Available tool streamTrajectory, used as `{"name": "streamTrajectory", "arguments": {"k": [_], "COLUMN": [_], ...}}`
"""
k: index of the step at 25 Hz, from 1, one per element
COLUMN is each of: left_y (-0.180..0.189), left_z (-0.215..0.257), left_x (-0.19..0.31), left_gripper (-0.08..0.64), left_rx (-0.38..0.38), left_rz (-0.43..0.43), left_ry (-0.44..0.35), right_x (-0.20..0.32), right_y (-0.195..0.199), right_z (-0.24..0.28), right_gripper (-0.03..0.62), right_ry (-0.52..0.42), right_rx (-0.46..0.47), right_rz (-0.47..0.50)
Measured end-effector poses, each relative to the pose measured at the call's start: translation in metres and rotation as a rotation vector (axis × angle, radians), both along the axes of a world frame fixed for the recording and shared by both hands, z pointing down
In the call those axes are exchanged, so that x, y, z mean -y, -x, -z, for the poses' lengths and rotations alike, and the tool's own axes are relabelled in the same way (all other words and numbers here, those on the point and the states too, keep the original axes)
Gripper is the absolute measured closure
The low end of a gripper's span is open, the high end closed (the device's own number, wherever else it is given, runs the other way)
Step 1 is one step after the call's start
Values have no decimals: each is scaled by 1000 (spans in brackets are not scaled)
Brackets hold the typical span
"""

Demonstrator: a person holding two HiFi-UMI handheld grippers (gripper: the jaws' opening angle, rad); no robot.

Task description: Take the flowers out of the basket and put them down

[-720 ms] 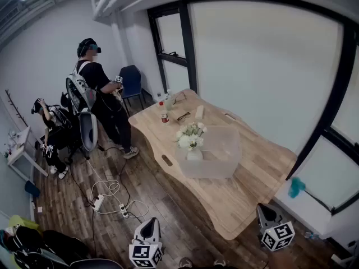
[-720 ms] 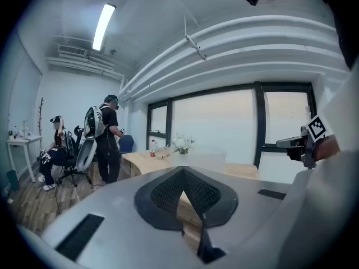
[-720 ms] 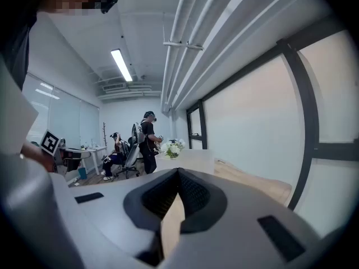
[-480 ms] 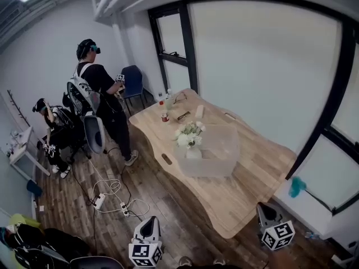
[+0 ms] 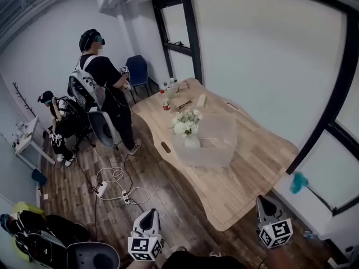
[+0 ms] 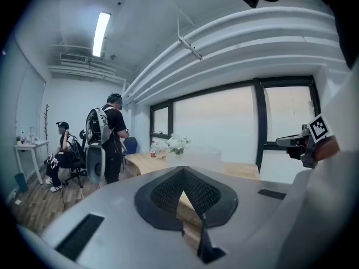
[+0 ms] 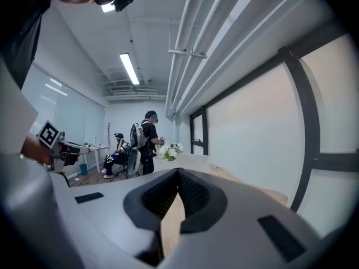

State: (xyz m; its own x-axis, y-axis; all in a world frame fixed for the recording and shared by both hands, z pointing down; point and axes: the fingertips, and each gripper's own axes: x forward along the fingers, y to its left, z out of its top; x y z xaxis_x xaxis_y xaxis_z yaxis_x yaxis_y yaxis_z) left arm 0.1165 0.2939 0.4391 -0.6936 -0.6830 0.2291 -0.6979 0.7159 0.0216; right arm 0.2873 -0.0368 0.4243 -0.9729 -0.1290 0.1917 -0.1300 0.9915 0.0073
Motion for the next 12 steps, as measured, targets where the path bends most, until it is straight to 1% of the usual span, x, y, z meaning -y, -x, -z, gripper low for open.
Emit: {"name": "streamTrajectory", "arguments": {"k": [3, 7, 9, 12], "left_y": [-12, -17, -13, 3], "left_z": [-5, -2, 2, 8], "left_x": [11, 25, 30, 35], "left_gripper": [555, 555, 555, 555], "left_rx": [0, 10, 26, 43], "left_rz": [5, -13, -26, -35], "left_ry": [9, 16, 18, 10], "right_x": [4, 7, 7, 9], "right_y": [0, 1, 1, 7], "right_z": [-6, -16, -17, -13], "right_gripper": [571, 571, 571, 571], "right_ry": [10, 47, 55, 55], "right_rx": [9, 11, 11, 15], "right_rz": [32, 46, 50, 44]}}
